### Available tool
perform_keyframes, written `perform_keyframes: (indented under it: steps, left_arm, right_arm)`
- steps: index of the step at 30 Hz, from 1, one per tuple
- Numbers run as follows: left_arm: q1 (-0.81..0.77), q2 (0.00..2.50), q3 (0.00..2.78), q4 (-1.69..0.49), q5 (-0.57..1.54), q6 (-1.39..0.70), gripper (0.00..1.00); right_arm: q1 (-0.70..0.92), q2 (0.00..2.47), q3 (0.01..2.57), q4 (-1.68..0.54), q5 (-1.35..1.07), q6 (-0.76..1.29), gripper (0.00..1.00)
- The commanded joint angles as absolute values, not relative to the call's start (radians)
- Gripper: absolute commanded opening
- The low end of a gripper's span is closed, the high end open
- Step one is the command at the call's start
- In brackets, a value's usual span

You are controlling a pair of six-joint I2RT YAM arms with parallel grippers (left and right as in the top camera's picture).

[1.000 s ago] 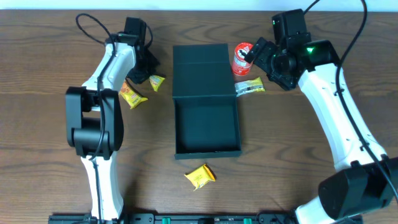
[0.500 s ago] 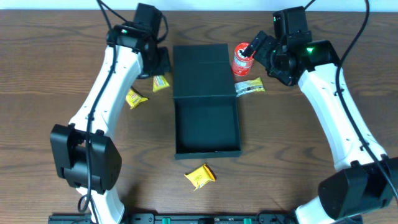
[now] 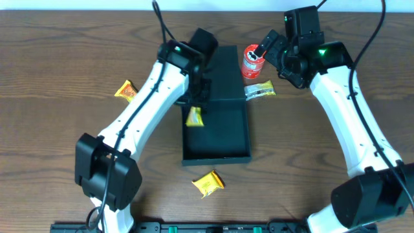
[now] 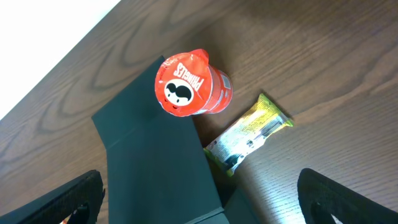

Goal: Pack container
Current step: 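Carry the yellow candy packet with the left gripper and drop it into the box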

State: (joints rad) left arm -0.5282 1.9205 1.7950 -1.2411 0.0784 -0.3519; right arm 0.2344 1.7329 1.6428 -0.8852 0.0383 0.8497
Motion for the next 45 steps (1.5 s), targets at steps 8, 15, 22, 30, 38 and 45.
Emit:
perform_keyframes:
  steps: [8, 15, 22, 30, 38, 45]
  left_arm:
    - [-0.535, 1.903, 1.808, -1.321, -0.121, -0.524, 0.09]
    - [-0.457, 1.903, 1.808, -1.337, -0.336, -0.590, 0.93]
    - [-0.180, 1.903, 1.808, -1.380, -0.062, -0.957, 0.95]
    - [-0.104, 1.917, 1.806, -1.217, -0.060, -1.176, 0.95]
    - [-0.066, 2.059, 1.806, -1.182, -0.028, -1.198, 0.95]
    - [-0.035, 2.170, 1.806, -1.131, -0.020, -1.019, 0.96]
  right_arm:
    - [0.244, 1.741, 1.639, -0.926, 0.027, 0.745, 0.99]
    - [0.244, 1.741, 1.639, -0.935, -0.020, 0.679, 0.99]
    - [0.242, 1.741, 1.639, -0.934, -0.026, 0.618, 0.99]
    - [0.237, 1.741, 1.639, -0.936, -0.025, 0.494, 0.99]
    - [0.170, 1.741, 1.639, -0.940, 0.019, 0.488, 0.99]
    - [0.173, 1.741, 1.639, -0.978, 0.019, 0.493, 0.99]
